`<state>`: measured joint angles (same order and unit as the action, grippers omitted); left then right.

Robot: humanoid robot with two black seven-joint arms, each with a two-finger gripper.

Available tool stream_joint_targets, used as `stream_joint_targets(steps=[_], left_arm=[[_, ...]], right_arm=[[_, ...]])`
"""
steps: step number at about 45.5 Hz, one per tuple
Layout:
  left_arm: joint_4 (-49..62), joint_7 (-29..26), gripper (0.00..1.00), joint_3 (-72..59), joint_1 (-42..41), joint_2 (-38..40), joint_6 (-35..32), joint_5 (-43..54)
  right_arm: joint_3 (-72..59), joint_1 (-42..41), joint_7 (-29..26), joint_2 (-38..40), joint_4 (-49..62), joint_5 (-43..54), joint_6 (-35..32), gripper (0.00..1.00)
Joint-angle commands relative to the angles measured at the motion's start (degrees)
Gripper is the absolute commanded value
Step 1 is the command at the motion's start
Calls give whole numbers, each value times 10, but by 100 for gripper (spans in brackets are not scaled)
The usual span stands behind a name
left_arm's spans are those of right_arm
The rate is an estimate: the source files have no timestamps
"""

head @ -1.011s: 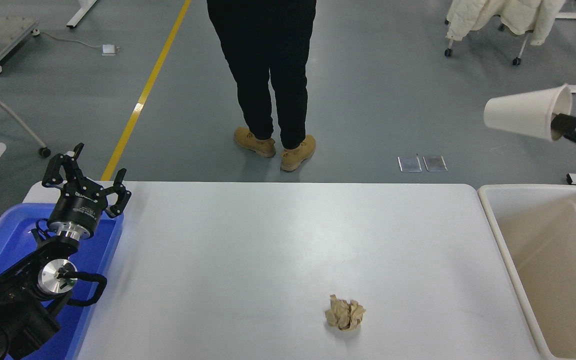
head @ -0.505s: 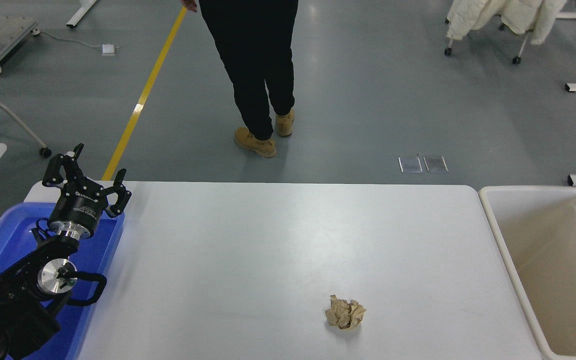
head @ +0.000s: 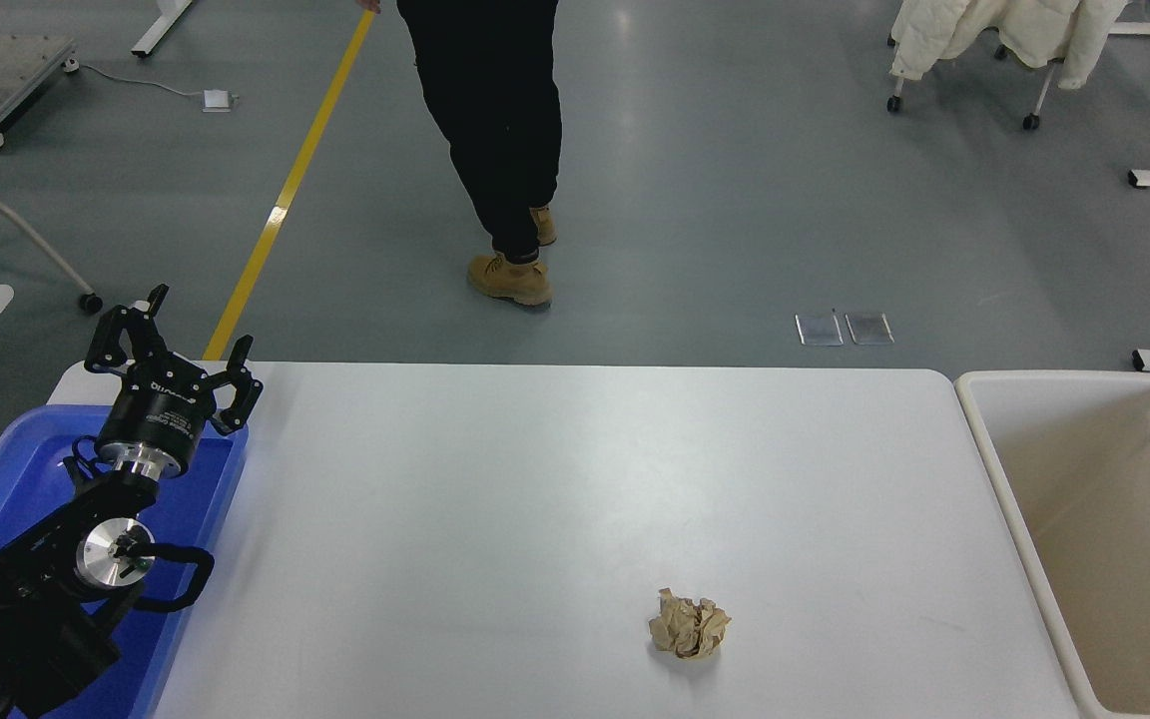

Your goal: Clean the table surface

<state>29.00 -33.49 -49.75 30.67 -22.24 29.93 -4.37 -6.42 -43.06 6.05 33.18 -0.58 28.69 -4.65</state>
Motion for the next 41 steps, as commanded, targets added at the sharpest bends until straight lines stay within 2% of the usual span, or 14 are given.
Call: stream_joint_targets(steps=[1, 20, 26, 30, 41], left_arm=[[0, 0, 100, 0, 0, 0, 0, 1], [0, 0, 100, 0, 0, 0, 0, 0], [0, 0, 100, 0, 0, 0, 0, 0], [0, 0, 100, 0, 0, 0, 0, 1], [0, 0, 100, 0, 0, 0, 0, 0]], right_arm=[[-3, 50, -15, -42, 8, -4, 11, 0], [4, 65, -12, -67, -1, -5, 12, 2], [8, 62, -12, -66, 0, -5, 15, 49], [10, 59, -12, -66, 0, -5, 17, 75], [22, 48, -12, -64, -1, -20, 16, 97]])
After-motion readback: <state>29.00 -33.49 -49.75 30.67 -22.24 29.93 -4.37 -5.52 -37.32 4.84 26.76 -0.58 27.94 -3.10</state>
